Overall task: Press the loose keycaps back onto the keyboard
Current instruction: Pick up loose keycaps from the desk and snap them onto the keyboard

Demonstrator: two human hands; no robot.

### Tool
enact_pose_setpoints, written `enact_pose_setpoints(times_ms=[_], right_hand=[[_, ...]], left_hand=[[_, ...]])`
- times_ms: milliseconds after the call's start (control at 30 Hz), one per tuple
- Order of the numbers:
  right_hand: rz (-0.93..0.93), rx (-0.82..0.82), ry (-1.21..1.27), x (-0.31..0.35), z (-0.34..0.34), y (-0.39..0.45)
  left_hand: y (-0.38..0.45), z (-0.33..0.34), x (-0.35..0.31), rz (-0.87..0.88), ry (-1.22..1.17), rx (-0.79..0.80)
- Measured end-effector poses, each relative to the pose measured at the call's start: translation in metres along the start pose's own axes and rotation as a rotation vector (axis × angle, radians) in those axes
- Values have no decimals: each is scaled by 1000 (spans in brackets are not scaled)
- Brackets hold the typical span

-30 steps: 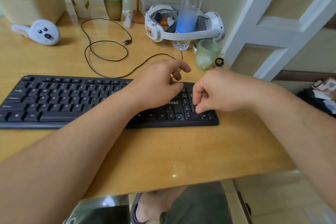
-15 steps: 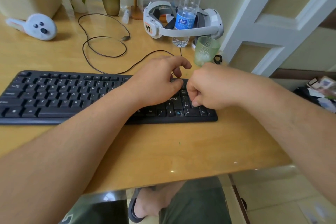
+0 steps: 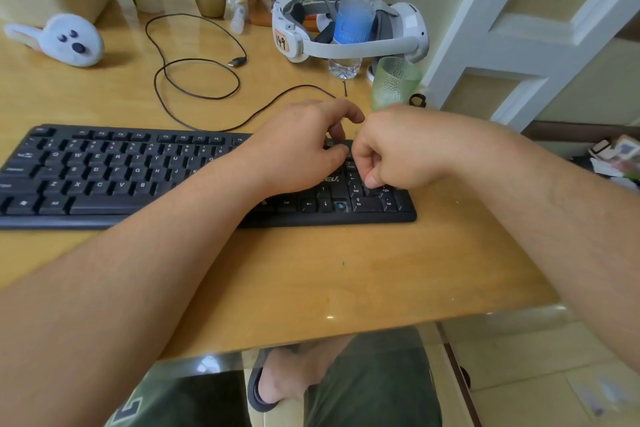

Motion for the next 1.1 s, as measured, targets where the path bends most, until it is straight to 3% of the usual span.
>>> enact_pose_setpoints(times_ms=[333, 633, 767, 867, 1100], right_hand=[[52, -3, 169, -14, 10, 3], [130, -138, 408, -37, 27, -7], [205, -179, 484, -45, 34, -10], [207, -173, 445, -43, 30, -10], [234, -123, 302, -36, 22, -3]], left_hand=[[-1, 4, 2, -6, 16, 30], [-1, 4, 2, 0, 36, 40], [-4, 9, -9, 107, 63, 61], [-6, 16, -17, 183, 75, 94], [-5, 18, -15, 130, 96, 110]])
Point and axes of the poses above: each hand's wrist, its own y-axis towards the middle knuckle, its own z-axis out of the palm, x = y × z, the point moved 8 cm from there along y, towards the middle knuckle, and after that the axes turned 7 degrees about -x, right-handed, at the moved point
